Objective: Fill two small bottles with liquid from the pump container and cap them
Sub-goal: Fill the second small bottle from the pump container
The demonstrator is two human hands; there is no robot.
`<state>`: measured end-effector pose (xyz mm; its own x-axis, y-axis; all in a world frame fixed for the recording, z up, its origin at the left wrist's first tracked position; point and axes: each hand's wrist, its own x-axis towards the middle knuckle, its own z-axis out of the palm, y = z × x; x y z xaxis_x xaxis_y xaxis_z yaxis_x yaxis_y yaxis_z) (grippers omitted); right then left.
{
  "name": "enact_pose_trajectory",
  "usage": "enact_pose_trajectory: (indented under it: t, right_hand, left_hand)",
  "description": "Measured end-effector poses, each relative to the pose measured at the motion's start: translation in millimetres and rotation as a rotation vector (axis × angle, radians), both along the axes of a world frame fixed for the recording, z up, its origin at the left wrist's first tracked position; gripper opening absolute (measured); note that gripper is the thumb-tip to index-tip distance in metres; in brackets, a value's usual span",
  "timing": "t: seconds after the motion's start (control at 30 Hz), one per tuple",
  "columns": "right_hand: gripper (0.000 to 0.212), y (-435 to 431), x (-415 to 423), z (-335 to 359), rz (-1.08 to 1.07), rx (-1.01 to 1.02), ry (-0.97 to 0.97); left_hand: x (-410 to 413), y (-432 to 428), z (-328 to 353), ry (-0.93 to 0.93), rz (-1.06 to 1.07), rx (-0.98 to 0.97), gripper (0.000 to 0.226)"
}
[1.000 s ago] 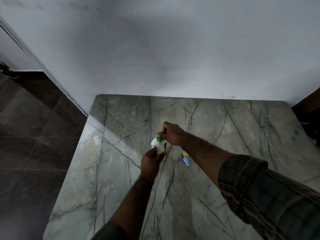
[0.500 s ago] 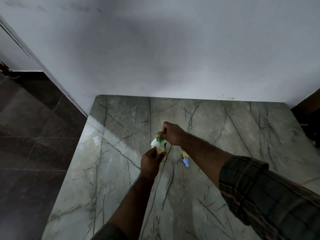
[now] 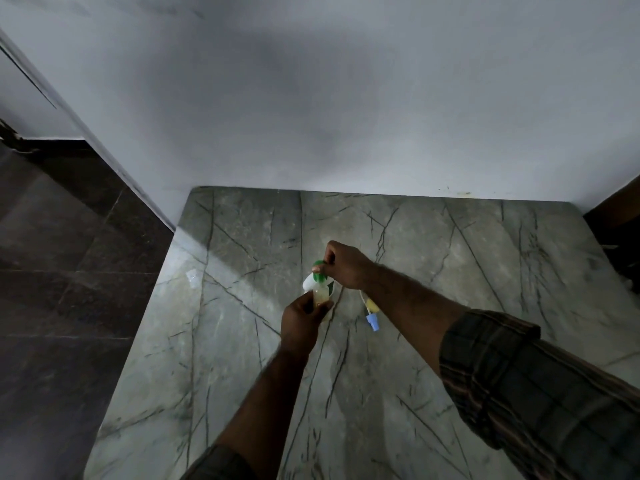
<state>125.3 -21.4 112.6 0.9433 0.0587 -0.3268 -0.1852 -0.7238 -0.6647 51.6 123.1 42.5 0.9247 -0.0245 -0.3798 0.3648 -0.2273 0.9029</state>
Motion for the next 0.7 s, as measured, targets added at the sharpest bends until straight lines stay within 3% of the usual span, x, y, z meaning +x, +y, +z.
enact_pose_trajectory:
  t: [0.7]
  right_hand:
    - [0.029, 0.5, 3.0, 1.7, -0.012, -0.018, 0.018]
  left_hand:
    - [-0.3, -0.1, -3.5, -0.028, -0.016, 0.015, 0.031]
